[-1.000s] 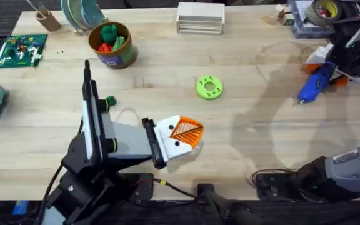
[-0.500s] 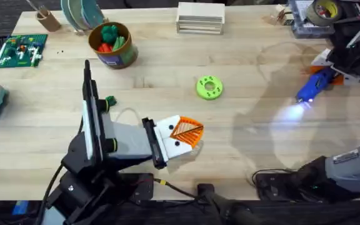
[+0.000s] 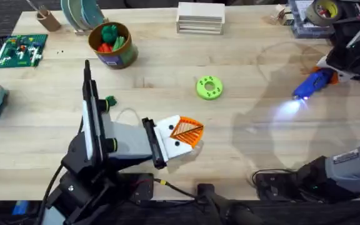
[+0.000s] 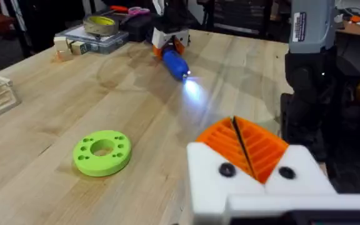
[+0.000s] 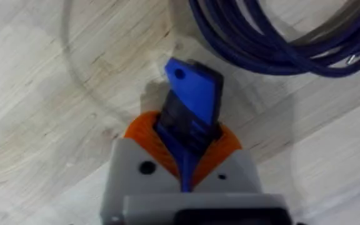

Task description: Pick up the gripper from the table and insert it into the empty holder that is missing its gripper. Then pick up a screw, insert it into the mounting hole, and use the screwdriver to tighten it. Finally, clean up the table by picking up the vegetable and placing it into the bucket.

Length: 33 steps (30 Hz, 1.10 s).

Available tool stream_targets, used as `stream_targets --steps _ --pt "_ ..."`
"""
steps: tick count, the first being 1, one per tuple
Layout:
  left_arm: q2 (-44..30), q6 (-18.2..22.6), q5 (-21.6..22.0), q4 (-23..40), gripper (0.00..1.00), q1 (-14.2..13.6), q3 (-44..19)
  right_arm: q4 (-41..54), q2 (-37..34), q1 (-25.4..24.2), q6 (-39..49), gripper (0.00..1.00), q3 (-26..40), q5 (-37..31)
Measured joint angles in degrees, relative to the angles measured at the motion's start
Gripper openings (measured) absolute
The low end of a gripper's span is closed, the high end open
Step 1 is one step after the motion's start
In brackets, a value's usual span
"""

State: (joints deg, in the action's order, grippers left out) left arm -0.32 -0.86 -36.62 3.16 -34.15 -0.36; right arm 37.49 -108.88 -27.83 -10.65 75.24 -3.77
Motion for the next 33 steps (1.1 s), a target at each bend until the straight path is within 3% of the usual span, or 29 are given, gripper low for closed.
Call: stream_targets --steps 20,33 --pt "0.0 0.0 0.0 0.0 0.004 0.0 0.0 2.1 0.8 0.1 0.0 0.032 0.7 1.3" --pt "0.0 0.0 0.0 0.0 0.004 0.0 0.0 5.0 17.9 3.1 0.0 0.032 0.7 1.7"
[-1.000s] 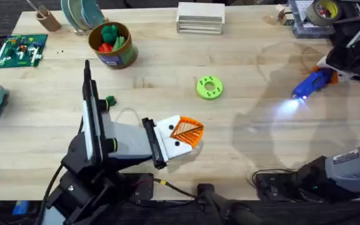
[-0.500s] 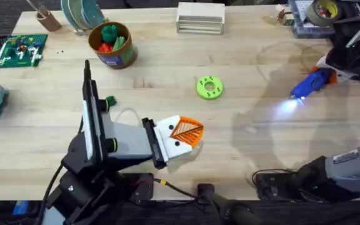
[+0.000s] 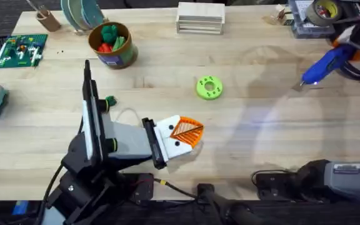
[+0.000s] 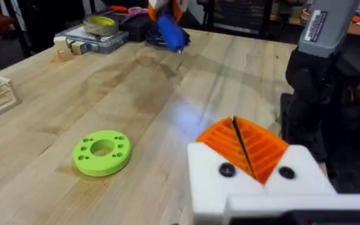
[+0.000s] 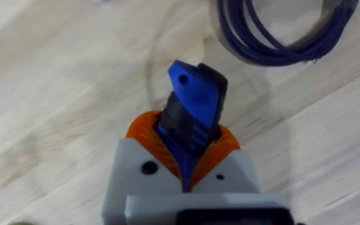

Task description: Pick up the gripper from the table and insert it into the empty holder that is missing its gripper. Then pick up a screw, insert it into the mounting hole, and use the screwdriver to tighten it. Finally, clean up the table by picking up the vegetable and placing it into the bucket.

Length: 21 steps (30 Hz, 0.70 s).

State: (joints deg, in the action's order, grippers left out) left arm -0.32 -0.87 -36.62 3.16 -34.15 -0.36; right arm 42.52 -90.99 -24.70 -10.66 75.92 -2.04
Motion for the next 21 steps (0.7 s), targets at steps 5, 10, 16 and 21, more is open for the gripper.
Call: stream_targets --steps 5,10,16,21 --pt "0.0 0.0 0.0 0.0 0.004 0.0 0.0 0.4 7.6 3.2 0.0 0.032 0.0 0.4" --pt "0.0 0.0 0.0 0.0 0.004 0.0 0.0 2.1 12.7 5.7 -0.1 0.032 0.0 5.9" --pt "0.0 0.0 0.0 0.0 0.004 0.0 0.0 6.1 16.6 7.2 -2.6 0.032 0.0 5.8" --pt "0.0 0.0 0.0 0.0 0.004 0.0 0.0 6.1 24.9 11.4 -0.5 0.032 0.0 2.4"
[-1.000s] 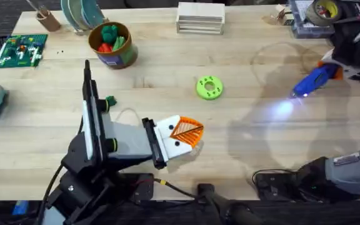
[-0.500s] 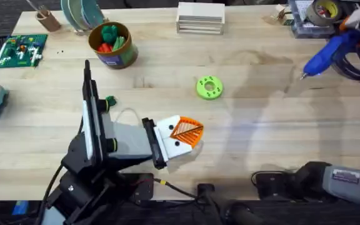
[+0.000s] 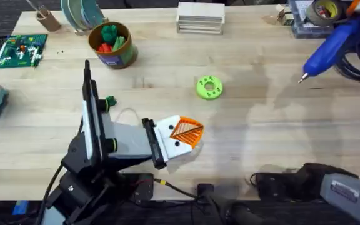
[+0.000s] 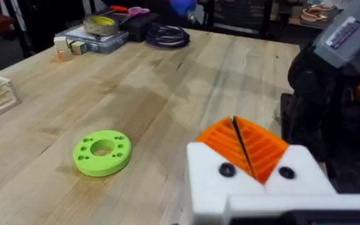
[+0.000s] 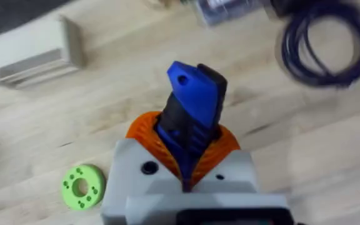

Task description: Pick up the gripper from the table and insert it into the empty holder that is missing its gripper. Then pick up a screw, insert it into the mounting hole, and use the screwdriver to tighten it. Finally, clean up the table by picking up the vegetable and placing it into the bucket.

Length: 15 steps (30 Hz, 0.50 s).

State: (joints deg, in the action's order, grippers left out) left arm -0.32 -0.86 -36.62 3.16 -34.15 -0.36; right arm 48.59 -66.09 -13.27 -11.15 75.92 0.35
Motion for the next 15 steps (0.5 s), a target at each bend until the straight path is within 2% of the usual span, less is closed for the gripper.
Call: stream_targets --steps 3,6,10,15 --pt "0.0 0.0 0.0 0.0 0.004 0.0 0.0 -1.8 7.3 2.1 2.0 0.032 -0.9 -0.6" --pt "0.0 0.0 0.0 0.0 0.004 0.0 0.0 -4.4 15.3 2.4 3.0 0.032 -4.9 -0.7" --pt "0.0 0.0 0.0 0.0 0.004 0.0 0.0 -10.7 24.8 2.6 3.8 0.032 -15.1 1.5" --pt "0.0 0.0 0.1 0.0 0.004 0.0 0.0 -24.5 33.5 5.4 4.1 0.032 -29.1 7.0"
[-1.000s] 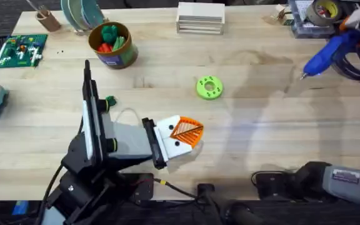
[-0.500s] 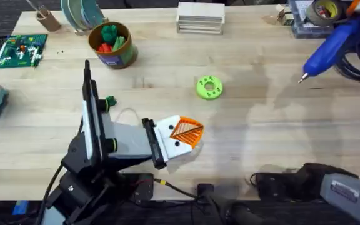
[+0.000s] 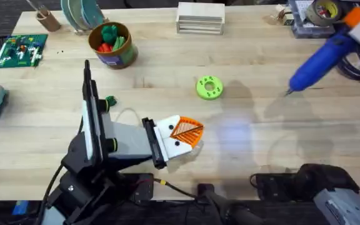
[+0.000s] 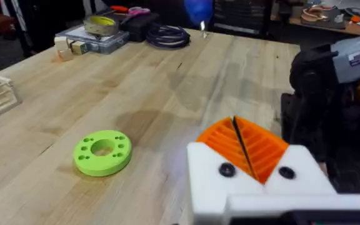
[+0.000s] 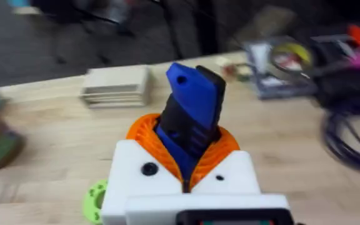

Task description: Pick up the gripper from the table and insert it into the empty holder that is missing its gripper. Then pick up a screw, insert it into the mounting hole, and use the screwdriver to tighten it. Finally, clean up the table by picking up the vegetable and placing it into the bucket.

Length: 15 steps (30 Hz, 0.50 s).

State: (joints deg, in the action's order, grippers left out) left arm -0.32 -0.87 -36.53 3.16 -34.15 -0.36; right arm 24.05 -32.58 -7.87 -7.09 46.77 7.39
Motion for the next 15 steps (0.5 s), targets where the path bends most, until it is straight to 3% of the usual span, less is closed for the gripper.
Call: stream_targets --steps 5,15 --pt "0.0 0.0 0.2 0.0 0.004 0.0 0.0 -11.7 4.4 5.8 0.1 0.032 -8.7 4.5" --pt "0.0 0.0 0.2 0.0 0.004 0.0 0.0 -33.3 4.5 23.1 4.7 0.032 -14.0 6.6"
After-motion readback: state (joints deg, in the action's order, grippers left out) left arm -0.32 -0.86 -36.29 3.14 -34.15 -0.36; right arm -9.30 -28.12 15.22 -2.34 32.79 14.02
